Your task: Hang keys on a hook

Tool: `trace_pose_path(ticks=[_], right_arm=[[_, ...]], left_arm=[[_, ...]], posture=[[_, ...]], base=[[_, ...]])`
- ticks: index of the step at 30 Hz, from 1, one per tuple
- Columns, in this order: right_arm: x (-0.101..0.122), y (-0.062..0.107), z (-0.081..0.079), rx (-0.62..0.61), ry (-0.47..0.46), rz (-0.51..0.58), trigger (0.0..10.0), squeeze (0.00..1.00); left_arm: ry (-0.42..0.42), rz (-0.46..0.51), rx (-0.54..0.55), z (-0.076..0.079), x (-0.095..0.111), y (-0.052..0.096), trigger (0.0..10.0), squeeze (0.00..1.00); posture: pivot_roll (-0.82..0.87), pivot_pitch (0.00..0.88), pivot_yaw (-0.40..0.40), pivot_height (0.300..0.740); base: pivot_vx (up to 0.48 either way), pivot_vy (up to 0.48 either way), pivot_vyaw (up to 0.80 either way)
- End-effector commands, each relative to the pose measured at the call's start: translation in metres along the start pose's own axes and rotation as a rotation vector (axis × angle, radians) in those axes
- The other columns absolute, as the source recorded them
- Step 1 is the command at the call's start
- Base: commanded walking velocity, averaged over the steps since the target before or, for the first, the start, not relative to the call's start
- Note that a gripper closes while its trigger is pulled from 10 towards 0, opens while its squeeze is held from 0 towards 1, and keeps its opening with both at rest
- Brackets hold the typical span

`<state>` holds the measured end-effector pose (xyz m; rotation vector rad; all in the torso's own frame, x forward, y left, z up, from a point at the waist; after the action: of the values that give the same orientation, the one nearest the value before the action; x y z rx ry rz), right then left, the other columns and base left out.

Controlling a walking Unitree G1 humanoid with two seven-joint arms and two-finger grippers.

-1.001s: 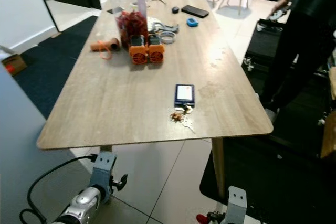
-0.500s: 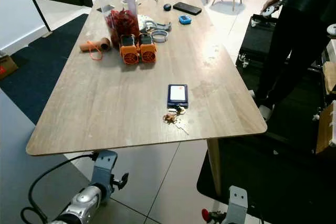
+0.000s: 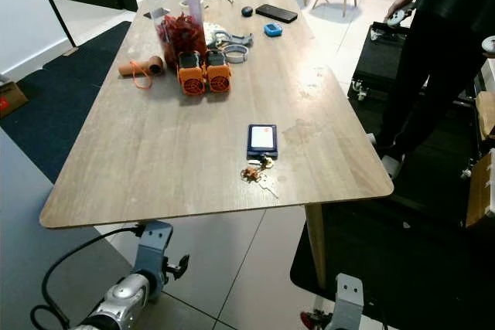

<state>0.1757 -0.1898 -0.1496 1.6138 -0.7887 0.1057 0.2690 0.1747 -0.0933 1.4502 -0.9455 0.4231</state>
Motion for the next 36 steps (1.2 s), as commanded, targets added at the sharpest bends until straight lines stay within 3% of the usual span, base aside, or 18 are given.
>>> trace_pose_path(ticks=[1, 7, 11, 16, 18, 36], right_arm=[[0.0005, -0.0001, -0.0019, 0.005, 0.009, 0.007, 10.0, 0.00], [0.0010, -0.0001, -0.0017, 0.006, 0.014, 0.006, 10.0, 0.00], [0.0013, -0.0002, -0.0021, 0.008, 0.017, 0.006, 10.0, 0.00], [0.0010, -0.0004, -0.0031, 0.010, 0.020, 0.004, 10.0, 0.00], [0.0006, -0.0004, -0.0034, 0.011, 0.021, 0.003, 10.0, 0.00], [0.0000, -0.0002, -0.0024, 0.007, 0.016, 0.001, 10.0, 0.00]], left_arm=[[0.003, -0.018, 0.020, -0.0085, -0.0062, 0.0028, 10.0, 0.00], [-0.010, -0.017, 0.013, -0.0058, -0.0050, 0.0020, 10.0, 0.00], [-0.077, -0.028, -0.004, -0.0027, -0.0055, 0.0015, 10.0, 0.00], [-0.067, -0.033, 0.000, -0.0033, -0.0063, 0.0015, 10.0, 0.00], [-0.023, -0.043, 0.024, -0.0077, -0.0079, 0.0017, 10.0, 0.00], [-0.053, -0.057, 0.015, -0.0081, -0.0087, 0.0015, 10.0, 0.00]], posture=[[0.09, 0.024, -0.020, 0.740], [0.09, 0.024, -0.020, 0.740], [0.09, 0.023, -0.021, 0.740], [0.09, 0.021, -0.020, 0.740], [0.09, 0.022, -0.019, 0.740], [0.09, 0.023, -0.013, 0.740]], base=[[0.000, 0.000, 0.00], [0.000, 0.000, 0.00], [0.000, -0.174, 0.00], [0.000, -0.462, 0.00], [0.000, 0.000, 0.00], [0.000, 0.000, 0.00]])
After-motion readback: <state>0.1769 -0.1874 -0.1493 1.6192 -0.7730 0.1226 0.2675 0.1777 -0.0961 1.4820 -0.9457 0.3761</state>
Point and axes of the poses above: a point about 5 cm out from each wrist's last joint towards the gripper, its own y axis pointing back from the gripper into the wrist, its own x axis along the axis of the wrist's last joint, z = x × y, the point moved 6 cm from there along -y, pointing out of the wrist towards the gripper, and after that the axes turned 8 degrees about -y, right-handed, at the moved point
